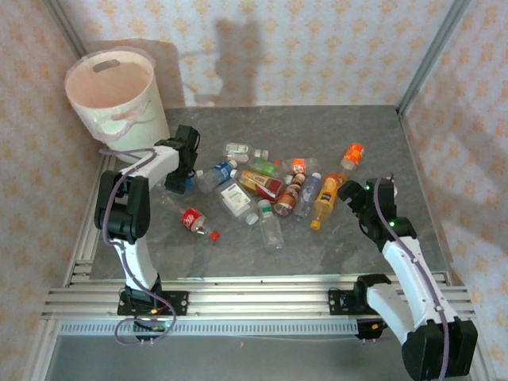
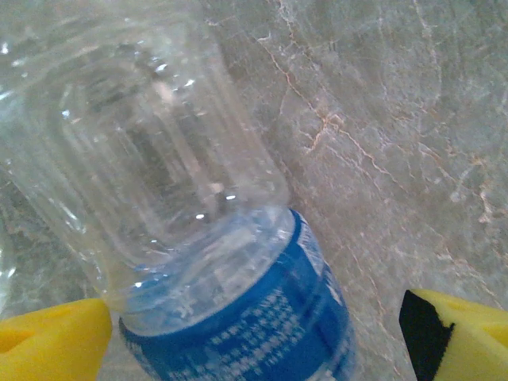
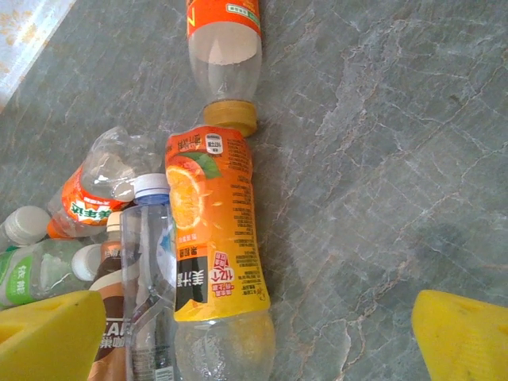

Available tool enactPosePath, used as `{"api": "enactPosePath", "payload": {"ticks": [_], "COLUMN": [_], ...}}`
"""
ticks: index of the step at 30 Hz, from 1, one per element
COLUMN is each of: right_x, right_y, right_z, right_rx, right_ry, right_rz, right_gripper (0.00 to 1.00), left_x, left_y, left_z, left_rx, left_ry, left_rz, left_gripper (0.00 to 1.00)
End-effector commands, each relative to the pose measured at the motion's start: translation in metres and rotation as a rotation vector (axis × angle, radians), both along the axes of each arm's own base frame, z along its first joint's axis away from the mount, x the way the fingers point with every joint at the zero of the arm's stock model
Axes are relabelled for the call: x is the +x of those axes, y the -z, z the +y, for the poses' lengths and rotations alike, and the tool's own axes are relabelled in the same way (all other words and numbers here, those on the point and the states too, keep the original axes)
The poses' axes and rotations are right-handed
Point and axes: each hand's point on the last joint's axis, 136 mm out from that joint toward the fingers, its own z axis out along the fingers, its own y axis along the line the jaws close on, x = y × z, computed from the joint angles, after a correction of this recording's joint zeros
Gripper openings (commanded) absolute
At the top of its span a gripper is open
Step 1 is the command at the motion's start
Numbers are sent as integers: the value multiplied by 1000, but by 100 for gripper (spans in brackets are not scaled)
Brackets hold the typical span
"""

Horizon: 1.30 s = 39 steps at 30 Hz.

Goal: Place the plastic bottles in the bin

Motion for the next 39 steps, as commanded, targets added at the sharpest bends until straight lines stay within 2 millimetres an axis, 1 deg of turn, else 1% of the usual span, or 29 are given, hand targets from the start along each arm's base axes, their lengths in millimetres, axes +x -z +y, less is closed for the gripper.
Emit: {"api": "enactPosePath", "payload": {"ticks": [1,3,5,7,9,15,17,19,20,21,23,28,31,33,36,38,39], "right_x": [-9,-10,-11,-12,-14,-16,-16,-16,-16,-16,-15,-10,-6,-4,-1,2,3], "right_y": [6,5,4,2,0,-4,-3,-3,-3,-3,-3,-11,-24,-37,-58,-70,-74], "right_z": [-5,-7,-8,-9,-10,-14,-14,-14,-14,-14,-15,-14,-17,-22,-26,-25,-25], "right_rx": [-45,-52,-57,-58,-64,-80,-78,-78,-77,-77,-78,-82,-115,-134,-137,-135,-137], "right_ry": [3,9,12,13,17,34,35,37,39,39,42,29,26,48,78,78,73], "right_rz": [35,39,40,36,35,19,20,19,19,16,13,-27,-81,-138,-253,-337,-366], "right_gripper": [99,99,99,99,99,99,99,99,99,99,99,99,99,99,99,99,99], "left_x": [6,12,17,22,30,43,43,42,41,41,42,46,42,39,35,32,31], "left_y": [18,28,33,31,25,-5,-15,-26,-28,-41,-53,-95,-124,-145,-187,-225,-241], "left_z": [4,0,-1,-1,-1,5,7,7,6,4,-2,-32,-48,-57,-70,-72,-70], "left_rx": [25,6,11,32,48,140,167,198,211,218,226,290,353,397,459,510,542], "left_ry": [-35,-32,-22,8,51,149,178,195,209,227,283,514,642,716,813,860,869], "left_rz": [20,10,9,-4,-35,-84,-82,-93,-97,-127,-147,-206,-213,-240,-334,-419,-441], "left_gripper": [94,91,86,81,76,62,56,53,53,53,53,51,49,49,48,48,48]}}
